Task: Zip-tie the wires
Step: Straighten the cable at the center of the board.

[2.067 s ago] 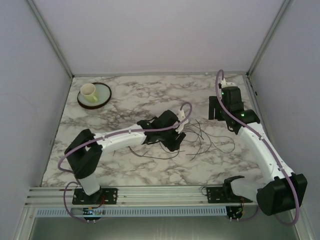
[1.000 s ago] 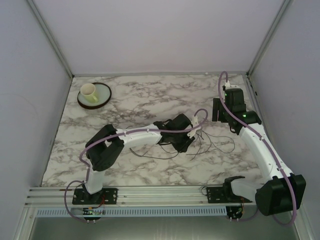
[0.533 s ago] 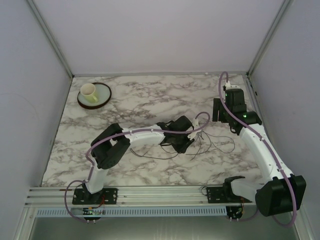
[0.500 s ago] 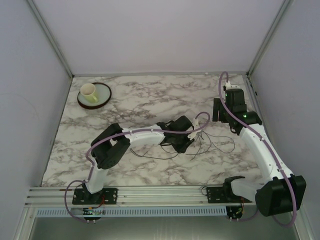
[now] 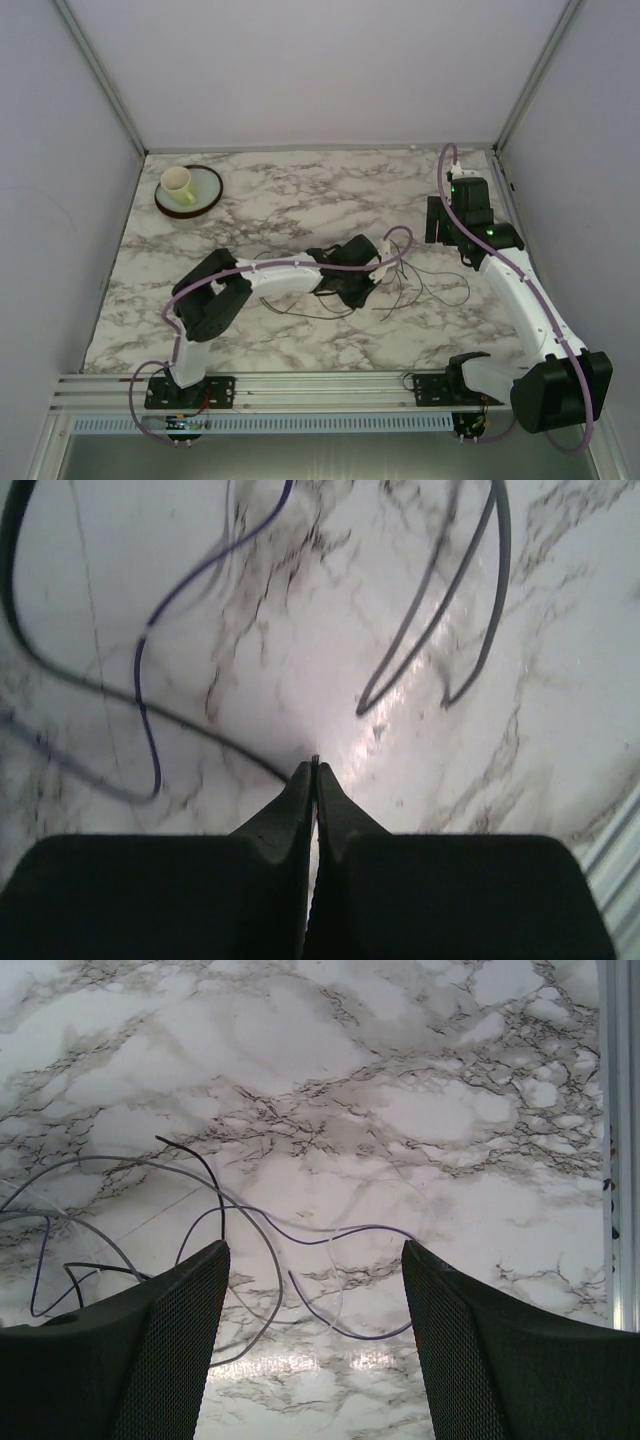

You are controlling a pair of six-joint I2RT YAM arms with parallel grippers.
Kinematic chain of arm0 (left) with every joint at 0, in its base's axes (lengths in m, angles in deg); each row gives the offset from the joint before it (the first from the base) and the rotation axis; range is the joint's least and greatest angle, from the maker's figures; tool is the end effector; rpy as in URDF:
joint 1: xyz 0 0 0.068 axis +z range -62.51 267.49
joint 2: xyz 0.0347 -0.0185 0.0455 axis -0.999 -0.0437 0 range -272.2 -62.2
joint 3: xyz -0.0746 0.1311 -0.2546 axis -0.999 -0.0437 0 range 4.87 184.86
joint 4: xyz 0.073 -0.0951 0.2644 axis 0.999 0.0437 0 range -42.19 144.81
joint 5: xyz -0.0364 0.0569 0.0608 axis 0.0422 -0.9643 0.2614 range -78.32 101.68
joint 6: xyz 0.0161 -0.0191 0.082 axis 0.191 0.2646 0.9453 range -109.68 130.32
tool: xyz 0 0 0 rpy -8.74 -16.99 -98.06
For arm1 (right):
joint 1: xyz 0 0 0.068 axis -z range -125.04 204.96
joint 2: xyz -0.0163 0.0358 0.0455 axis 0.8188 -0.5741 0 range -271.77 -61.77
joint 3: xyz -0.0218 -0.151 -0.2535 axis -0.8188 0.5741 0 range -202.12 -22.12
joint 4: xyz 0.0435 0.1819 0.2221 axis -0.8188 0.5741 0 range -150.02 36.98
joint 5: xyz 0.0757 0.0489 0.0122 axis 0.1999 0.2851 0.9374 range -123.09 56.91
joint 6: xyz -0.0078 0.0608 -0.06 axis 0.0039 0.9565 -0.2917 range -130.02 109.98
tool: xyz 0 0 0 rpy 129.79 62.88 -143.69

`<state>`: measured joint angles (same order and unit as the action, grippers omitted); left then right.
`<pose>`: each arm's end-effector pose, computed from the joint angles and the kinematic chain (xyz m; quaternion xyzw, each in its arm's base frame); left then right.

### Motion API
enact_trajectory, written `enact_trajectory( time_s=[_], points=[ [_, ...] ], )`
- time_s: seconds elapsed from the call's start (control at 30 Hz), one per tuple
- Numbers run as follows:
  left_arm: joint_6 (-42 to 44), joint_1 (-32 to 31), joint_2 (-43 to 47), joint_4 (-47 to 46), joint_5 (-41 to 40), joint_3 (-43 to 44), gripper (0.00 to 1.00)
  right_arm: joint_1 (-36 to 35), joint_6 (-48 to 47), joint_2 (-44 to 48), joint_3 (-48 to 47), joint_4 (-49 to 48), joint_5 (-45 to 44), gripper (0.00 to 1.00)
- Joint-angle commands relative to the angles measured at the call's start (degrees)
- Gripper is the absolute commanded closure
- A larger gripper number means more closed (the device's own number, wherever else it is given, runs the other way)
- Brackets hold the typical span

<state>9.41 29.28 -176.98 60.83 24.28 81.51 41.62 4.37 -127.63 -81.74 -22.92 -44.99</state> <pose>0.2425 -0.4228 0.1369 0.4815 0.8050 -0.2532 0.2365 0.2863 0.0518 0.3042 0.0494 0.9129 0.0019 0.4052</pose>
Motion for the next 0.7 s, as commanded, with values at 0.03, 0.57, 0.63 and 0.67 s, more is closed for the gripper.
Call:
enact_trajectory(
  time_s=[0.03, 0.57, 0.63, 0.67],
  points=[
    [-5.8, 2.4, 11.4, -7.1, 0.2, -6.3, 1.00, 0.5, 1.2, -0.1, 0.3, 0.2, 3.3, 0.30],
    [-19.3, 6.4, 25.9, -24.1, -2.2, -19.5, 1.00, 0.1, 9.3, -11.0, 8.8, 3.2, 11.1, 0.37],
    [-20.0, 6.6, 26.8, -25.3, -2.6, -20.5, 1.00, -0.1, 10.1, -11.8, 9.4, 2.6, 11.5, 0.40],
    [-20.1, 6.6, 27.2, -25.6, -2.8, -20.8, 1.00, -0.1, 10.4, -12.3, 9.5, 2.6, 11.8, 0.42]
  ],
)
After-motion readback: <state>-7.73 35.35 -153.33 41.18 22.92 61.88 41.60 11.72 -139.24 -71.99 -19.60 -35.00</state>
